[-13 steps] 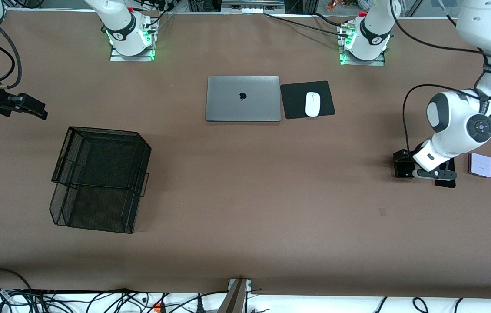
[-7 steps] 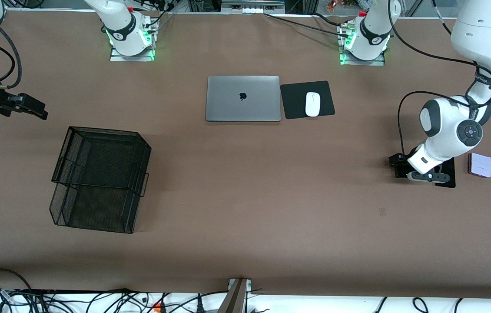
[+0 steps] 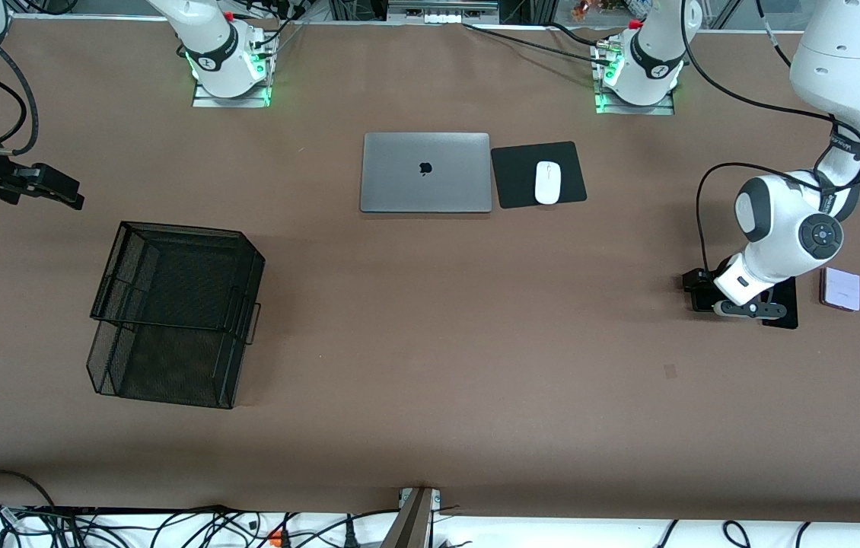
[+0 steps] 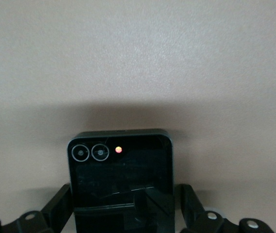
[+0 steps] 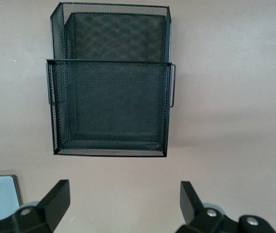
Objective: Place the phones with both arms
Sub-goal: 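Carry the flip phone to the table middle and release it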
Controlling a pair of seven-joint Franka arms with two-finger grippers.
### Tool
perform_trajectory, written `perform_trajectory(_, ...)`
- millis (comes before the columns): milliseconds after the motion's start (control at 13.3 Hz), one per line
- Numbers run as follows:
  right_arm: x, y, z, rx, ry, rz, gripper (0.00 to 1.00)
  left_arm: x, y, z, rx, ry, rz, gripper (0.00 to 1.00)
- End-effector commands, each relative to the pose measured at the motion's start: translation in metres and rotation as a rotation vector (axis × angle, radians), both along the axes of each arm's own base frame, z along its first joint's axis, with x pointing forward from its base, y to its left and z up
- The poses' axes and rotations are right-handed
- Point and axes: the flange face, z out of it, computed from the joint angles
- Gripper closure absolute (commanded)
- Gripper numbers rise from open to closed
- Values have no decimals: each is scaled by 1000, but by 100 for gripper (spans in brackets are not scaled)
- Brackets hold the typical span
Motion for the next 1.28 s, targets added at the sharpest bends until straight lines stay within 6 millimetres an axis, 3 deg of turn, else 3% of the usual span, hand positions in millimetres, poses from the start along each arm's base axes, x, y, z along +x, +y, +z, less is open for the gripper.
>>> perform_trajectory(0, -4, 1, 5, -4, -8, 5, 0, 4, 3, 0, 12, -6, -11, 31)
perform_trajectory(75, -4, 1, 4, -4, -7, 5, 0, 7, 2, 3, 13, -14, -9, 77)
perform_trajectory(301, -4, 1, 4, -4, -7, 5, 0, 24, -10, 32, 11, -30, -31, 79)
perform_trajectory(526, -4, 1, 4, -4, -7, 5, 0, 68, -66, 90, -31, 46, -97, 78)
perform_trajectory(601, -4, 1, 5, -4, -8, 5, 0, 79, -95, 105, -39, 60, -111, 76)
perform_trajectory(676, -4, 0, 4, -4, -7, 3, 0, 84, -134, 111, -37, 57, -124, 67)
perform_trajectory(752, -4, 1, 4, -4, -6, 5, 0, 85, -184, 118, -31, 40, -117, 67)
perform_trajectory(977, -4, 1, 4, -4, -7, 5, 0, 70, -324, 111, -56, 36, -68, 67)
perform_trajectory(1203, -4, 0, 5, -4, -10, 3, 0, 55, -448, 80, -118, 32, -14, 67)
